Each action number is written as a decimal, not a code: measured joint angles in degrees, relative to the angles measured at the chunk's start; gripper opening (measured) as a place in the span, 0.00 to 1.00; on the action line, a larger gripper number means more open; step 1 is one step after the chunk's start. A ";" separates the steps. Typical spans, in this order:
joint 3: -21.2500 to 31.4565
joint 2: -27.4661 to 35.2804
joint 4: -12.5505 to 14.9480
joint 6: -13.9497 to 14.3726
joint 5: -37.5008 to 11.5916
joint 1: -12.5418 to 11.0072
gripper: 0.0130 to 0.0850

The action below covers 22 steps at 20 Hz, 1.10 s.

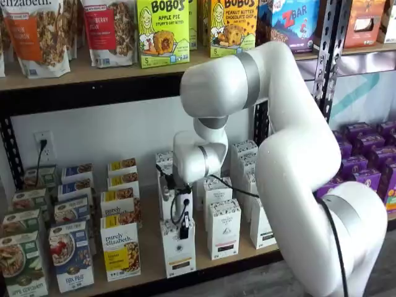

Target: Pick up the white box with a yellow strip in the middle, on the bottom shelf, the fourth box from the left

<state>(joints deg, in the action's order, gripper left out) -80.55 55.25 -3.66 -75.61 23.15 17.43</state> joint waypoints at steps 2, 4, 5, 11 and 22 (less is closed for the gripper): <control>1.78 -1.23 0.25 0.81 -0.32 0.59 0.50; 3.90 -2.69 0.66 1.74 -0.95 1.19 0.50; 5.18 -3.56 0.61 2.00 -1.35 1.51 0.50; 10.58 -7.46 1.10 3.68 -3.04 2.75 0.50; 22.56 -18.07 5.21 8.81 -5.36 4.05 0.50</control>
<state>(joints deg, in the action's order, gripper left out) -57.99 37.18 1.55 -66.80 17.79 21.48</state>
